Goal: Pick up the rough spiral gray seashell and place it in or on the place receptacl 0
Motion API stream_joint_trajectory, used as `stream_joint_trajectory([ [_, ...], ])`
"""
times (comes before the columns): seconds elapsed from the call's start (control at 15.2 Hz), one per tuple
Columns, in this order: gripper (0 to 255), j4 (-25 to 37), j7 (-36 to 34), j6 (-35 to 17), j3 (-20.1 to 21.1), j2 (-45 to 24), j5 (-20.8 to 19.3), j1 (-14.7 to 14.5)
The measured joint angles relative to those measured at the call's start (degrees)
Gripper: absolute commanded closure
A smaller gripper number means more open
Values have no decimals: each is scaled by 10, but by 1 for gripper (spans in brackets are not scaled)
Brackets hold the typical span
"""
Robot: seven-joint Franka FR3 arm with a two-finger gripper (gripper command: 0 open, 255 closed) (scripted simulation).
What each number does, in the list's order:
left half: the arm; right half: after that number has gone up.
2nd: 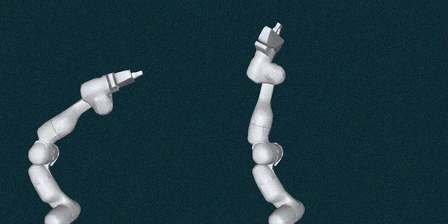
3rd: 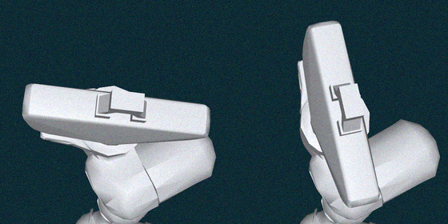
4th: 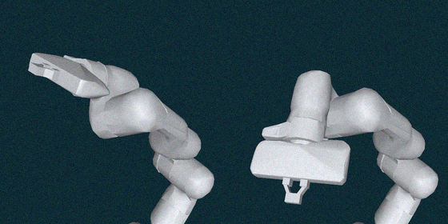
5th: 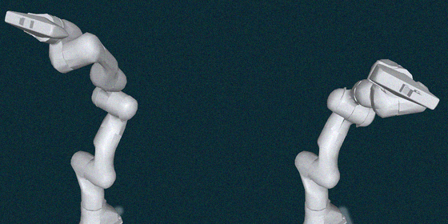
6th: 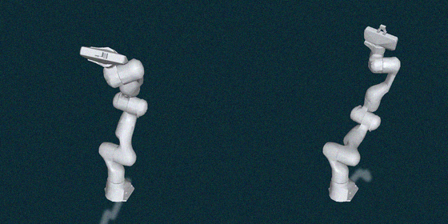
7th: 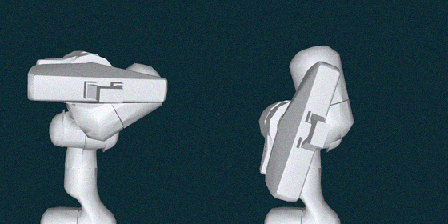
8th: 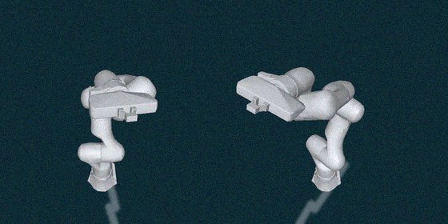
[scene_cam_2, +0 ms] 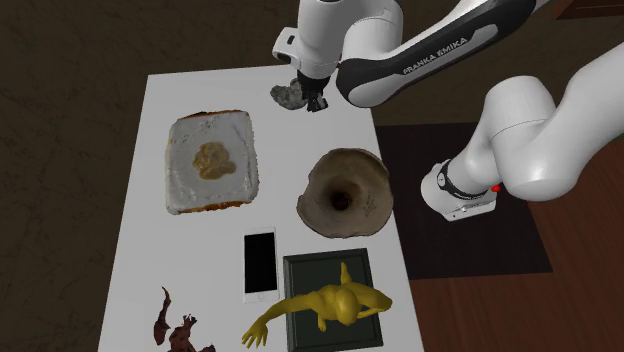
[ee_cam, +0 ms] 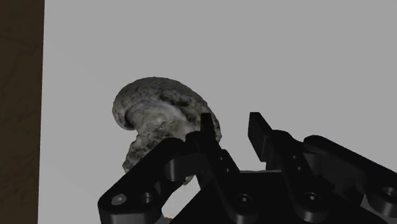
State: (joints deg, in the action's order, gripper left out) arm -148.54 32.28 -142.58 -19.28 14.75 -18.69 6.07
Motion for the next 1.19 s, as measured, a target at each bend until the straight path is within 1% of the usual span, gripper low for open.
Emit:
stream_joint_trajectory([
  [0.46,255,0,0,0,0,0,0,0],
  [0.53,0,0,0,0,0,0,0,0],
  [0.59,0,0,0,0,0,0,0,0],
  [0.66,0,21,-12,11,1,-19,14,-3],
  [0.79,0,86,-53,57,1,-71,60,-9],
  [0.92,0,172,-93,112,-5,-142,117,-9],
  [1.06,0,260,-131,169,-12,-215,175,1],
  [1.12,0,282,-143,183,-13,-235,191,4],
  [1.19,0,292,-149,188,-13,-246,200,5],
])
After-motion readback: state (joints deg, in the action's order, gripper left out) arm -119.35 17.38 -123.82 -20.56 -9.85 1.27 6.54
